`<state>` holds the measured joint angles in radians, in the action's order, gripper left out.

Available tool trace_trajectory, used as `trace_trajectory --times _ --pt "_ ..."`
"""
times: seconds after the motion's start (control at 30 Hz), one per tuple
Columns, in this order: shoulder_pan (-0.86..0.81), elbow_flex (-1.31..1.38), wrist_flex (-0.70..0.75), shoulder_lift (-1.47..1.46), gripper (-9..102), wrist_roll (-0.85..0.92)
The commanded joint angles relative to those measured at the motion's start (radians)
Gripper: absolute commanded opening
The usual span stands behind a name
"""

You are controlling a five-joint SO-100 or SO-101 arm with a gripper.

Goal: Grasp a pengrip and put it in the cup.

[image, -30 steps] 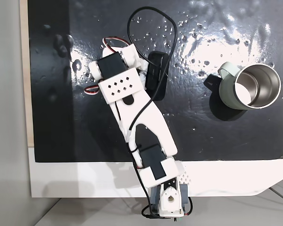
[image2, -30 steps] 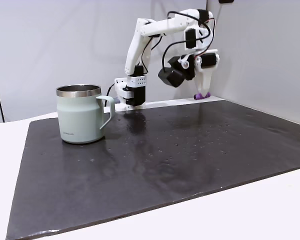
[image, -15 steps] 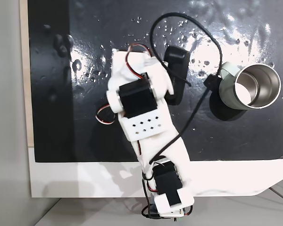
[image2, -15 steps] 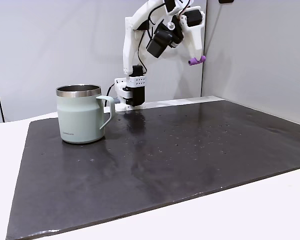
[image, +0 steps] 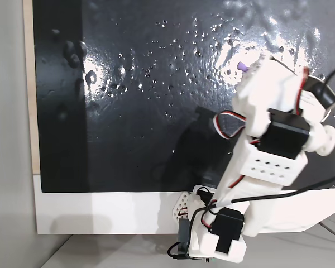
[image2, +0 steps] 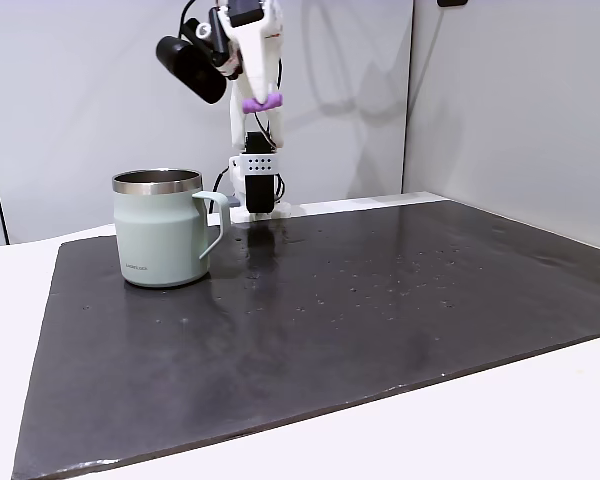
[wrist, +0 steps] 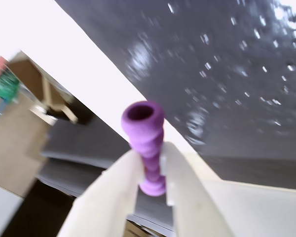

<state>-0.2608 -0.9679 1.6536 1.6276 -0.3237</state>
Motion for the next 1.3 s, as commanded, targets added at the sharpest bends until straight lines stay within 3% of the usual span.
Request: trace_trajectory --times 0.0,0.33,0.7,0.77,0.83,0.9,1.27 --pt "-0.137 0.037 -0.064 0.049 0 0.038" --pt "-0.316 -0.025 -0.1 -0.006 0 0.114" --pt "-0.394 -0.118 -0.107 -0.026 0 0.288" --pt "-0.399 -0.133 -0.107 -0.031 7 0.319" --pt "-0.399 -0.149 -0.098 -0.031 26 0.345" --pt "-0.402 -0.152 -0.089 -0.035 33 0.345" --pt "-0.393 -0.144 -0.054 -0.041 34 0.359"
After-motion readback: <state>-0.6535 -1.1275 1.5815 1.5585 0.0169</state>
